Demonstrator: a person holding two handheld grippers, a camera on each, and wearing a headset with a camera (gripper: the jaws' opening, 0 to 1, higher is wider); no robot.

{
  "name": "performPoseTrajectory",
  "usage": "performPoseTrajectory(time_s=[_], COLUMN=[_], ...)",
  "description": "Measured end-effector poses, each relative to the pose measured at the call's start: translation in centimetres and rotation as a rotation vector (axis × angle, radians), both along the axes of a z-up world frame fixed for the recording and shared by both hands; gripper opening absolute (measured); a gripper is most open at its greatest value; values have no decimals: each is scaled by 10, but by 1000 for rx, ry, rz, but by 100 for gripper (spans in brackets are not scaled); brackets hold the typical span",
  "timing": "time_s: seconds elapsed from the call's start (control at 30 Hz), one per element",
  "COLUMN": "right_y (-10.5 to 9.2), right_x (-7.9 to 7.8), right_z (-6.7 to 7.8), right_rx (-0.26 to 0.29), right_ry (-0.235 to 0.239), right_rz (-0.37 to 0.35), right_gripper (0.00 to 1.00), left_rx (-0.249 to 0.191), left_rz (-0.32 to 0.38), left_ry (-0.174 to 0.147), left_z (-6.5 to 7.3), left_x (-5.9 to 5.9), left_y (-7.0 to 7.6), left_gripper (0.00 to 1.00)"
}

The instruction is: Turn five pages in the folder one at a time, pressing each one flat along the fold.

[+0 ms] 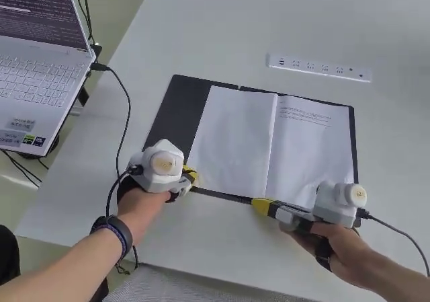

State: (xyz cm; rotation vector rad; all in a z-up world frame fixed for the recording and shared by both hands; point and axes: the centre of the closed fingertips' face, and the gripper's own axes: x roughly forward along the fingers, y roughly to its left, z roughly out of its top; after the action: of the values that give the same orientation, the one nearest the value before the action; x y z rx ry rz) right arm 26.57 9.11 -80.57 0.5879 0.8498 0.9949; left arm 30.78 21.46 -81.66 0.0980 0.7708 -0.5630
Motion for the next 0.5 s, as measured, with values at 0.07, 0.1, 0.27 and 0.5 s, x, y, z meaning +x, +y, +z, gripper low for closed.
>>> performPoseTrajectory(time_s=[0.07, 0.1, 0.27, 0.5], right_y=[-1, -2, -6, -18], right_x=[0, 0, 1, 1], right_z=[4, 7, 16, 28], right_rx=[6, 11, 16, 4], right_ry=[-3, -5, -19, -57], right_rz=[-6, -11, -25, -49], right_gripper=[0, 0, 4, 13], left_rx=[-4, -9, -30, -35], left_rz=[-6, -4, 5, -1], left_ry=[-3, -6, -32, -55], left_z=[3, 5, 20, 34], left_x=[-2, -3, -2, -4], left_y=[-1, -1, -1, -1], left_gripper=[8, 8, 12, 17])
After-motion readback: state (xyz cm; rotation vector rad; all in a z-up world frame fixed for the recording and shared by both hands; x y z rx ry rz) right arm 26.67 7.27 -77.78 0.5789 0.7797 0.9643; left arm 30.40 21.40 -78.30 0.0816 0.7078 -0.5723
